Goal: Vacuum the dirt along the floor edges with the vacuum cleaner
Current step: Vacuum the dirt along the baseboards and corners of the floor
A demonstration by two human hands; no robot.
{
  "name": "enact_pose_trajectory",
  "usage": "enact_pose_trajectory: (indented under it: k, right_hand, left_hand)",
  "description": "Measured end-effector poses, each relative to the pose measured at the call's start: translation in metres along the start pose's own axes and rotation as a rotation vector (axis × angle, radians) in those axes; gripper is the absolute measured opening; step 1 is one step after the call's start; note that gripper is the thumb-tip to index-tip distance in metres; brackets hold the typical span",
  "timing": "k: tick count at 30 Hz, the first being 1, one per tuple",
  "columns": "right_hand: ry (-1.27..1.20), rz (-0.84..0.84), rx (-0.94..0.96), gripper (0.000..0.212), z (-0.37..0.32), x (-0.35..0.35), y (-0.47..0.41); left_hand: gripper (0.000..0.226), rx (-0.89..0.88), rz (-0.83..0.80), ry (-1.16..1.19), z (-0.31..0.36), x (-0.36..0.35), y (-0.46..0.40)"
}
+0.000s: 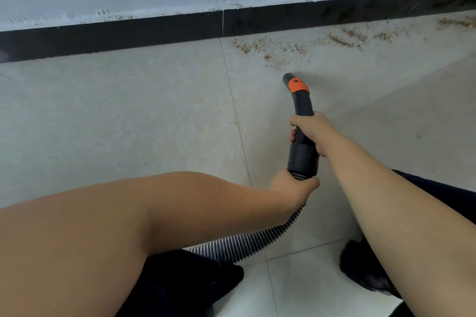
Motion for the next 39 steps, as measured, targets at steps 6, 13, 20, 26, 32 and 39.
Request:
enact_pose_trajectory:
  k: [6, 13, 20, 26, 32, 39]
  right_hand:
    - [0.053, -0.078, 0.057, 0.014, -0.023, -0.01, -0.009]
    - [0.129, -0.189, 0.084, 0.014, -0.032, -0.024, -0.011]
    - [0.09, -0.108, 0.034, 0.016, -0.03, 0.041, -0.029]
    - [0.192, -0.163, 0.089, 0.023, -0.047, 0.053, -0.049]
    - [0.315, -0.363, 0.183, 0.023, -0.05, 0.003, -0.047]
    - [0.182, -0.281, 0.139, 0.026, -0.047, 0.025, -0.065]
  left_hand:
    - [0.013, -0.034, 0.091, 0.052, 0.014, -0.001, -0.012]
    - [0.01, -0.045, 0.203, 0.103, 0.016, 0.002, -0.017]
    - [0.014, -0.039, 0.136, 0.097, 0.038, -0.052, -0.029]
    - [0.015, -0.068, 0.211, 0.171, 0.056, -0.074, -0.046]
    - [0.025, -0.013, 0.41, 0.24, 0.045, -0.057, -0.047]
    - [0.03, 0.021, 0.412, 0.108, 0.06, -0.06, -0.049]
Point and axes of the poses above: each hand's wrist, its own y-axis away from the middle knuckle, its own x-axis out of the back of the hand, z = x × y, the point moved 3 cm from there along -y, towards the middle knuckle
